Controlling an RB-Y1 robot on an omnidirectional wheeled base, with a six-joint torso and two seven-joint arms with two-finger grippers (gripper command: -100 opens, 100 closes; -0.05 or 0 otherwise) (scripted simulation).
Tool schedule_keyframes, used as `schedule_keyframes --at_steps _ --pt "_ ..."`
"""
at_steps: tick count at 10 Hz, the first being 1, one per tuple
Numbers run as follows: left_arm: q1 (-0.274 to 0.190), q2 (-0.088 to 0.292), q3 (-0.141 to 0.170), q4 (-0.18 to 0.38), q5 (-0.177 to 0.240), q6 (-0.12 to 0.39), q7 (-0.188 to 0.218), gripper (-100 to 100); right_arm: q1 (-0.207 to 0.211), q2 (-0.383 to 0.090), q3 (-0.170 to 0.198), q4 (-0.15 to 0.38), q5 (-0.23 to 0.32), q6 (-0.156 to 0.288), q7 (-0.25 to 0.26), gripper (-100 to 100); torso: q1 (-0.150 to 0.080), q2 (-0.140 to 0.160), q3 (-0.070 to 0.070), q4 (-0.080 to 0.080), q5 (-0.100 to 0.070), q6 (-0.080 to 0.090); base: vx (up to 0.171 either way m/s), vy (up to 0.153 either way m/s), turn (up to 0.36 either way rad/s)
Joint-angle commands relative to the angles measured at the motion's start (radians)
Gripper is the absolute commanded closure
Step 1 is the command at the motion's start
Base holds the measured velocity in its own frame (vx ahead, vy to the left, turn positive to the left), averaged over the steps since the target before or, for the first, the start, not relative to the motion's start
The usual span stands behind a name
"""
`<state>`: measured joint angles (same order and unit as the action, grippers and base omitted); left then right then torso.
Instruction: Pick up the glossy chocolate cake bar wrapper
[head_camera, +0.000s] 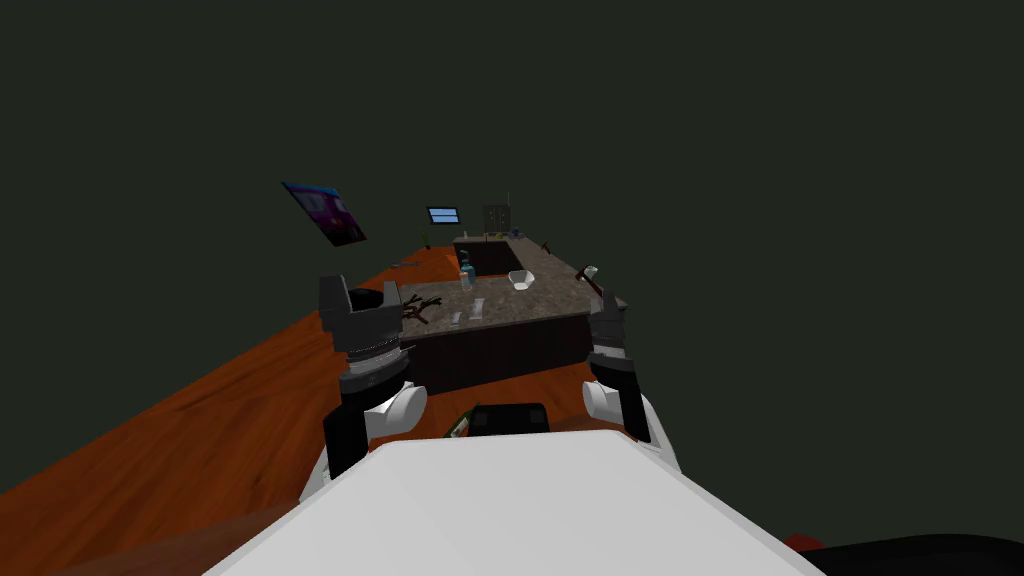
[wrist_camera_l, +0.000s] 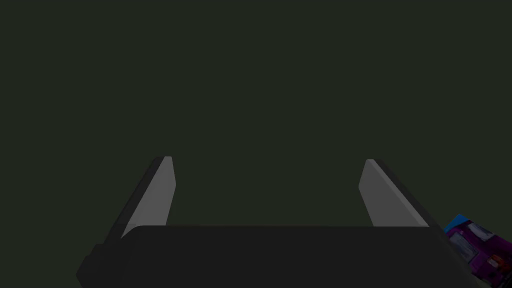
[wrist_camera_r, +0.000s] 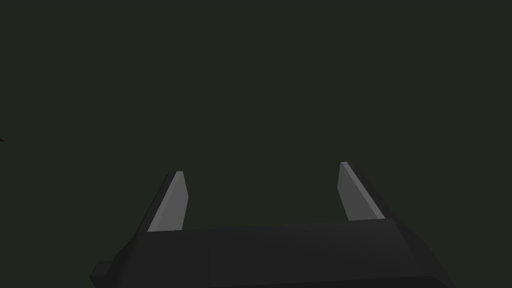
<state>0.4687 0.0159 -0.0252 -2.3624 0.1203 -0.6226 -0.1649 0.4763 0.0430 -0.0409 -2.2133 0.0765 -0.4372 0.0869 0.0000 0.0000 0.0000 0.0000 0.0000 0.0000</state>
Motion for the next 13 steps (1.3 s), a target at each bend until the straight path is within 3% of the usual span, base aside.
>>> schedule_keyframes --at_steps 1,4,7,8,9,10,11,12,13 --pt "-0.030 0.046 0.011 0.010 0.008 0.040 0.033 -100 0.000 0.000 0.000 0.000 0.000 0.000 0.000 0 0.000 0.000 0.000 0.000 0.000 0.000 -0.001 -0.024 -0.055" --pt "-0.102 0.102 0.036 0.037 0.027 0.129 0.112 -100 0.000 0.000 0.000 0.000 0.000 0.000 0.000 0 -0.003 0.000 0.000 0.000 -0.001 0.000 0.003 -0.051 -0.064" --pt "-0.133 0.120 0.048 0.050 0.035 0.185 0.147 -100 0.000 0.000 0.000 0.000 0.000 0.000 0.000 0 -0.003 -0.001 0.000 0.000 -0.001 0.000 0.002 -0.036 -0.031" --pt "-0.166 0.136 0.060 0.064 0.043 0.223 0.186 -100 0.000 0.000 0.000 0.000 0.000 0.000 0.000 0 -0.002 0.000 0.000 0.000 0.000 0.000 0.003 -0.034 -0.060" --pt "-0.166 0.136 0.060 0.064 0.043 0.235 0.186 -100 0.000 0.000 0.000 0.000 0.000 0.000 0.000 0 -0.002 0.000 0.000 0.000 0.000 0.000 0.009 -0.029 -0.024" --pt "-0.203 0.152 0.073 0.081 0.052 0.269 0.227 -100 0.000 0.000 0.000 0.000 0.000 0.000 0.000 0 -0.002 -0.001 0.000 0.000 0.000 0.000 0.013 -0.044 -0.052" --pt "-0.203 0.152 0.073 0.081 0.052 0.290 0.227 -100 0.000 0.000 0.000 0.000 0.000 0.000 0.000 0 -0.003 -0.001 -0.001 0.000 -0.001 0.000 0.007 -0.035 -0.027" --pt "-0.241 0.167 0.088 0.099 0.061 0.319 0.269 -100 0.000 0.000 0.000 0.000 0.000 0.000 0.000 0 -0.002 -0.001 0.000 0.000 -0.001 0.000 0.005 -0.041 -0.061" --pt "-0.241 0.167 0.088 0.099 0.061 0.344 0.272 -100 0.000 0.000 0.000 0.000 0.000 0.000 0.000 0 -0.003 -0.001 0.000 0.000 -0.001 0.000 0.006 -0.030 -0.025"
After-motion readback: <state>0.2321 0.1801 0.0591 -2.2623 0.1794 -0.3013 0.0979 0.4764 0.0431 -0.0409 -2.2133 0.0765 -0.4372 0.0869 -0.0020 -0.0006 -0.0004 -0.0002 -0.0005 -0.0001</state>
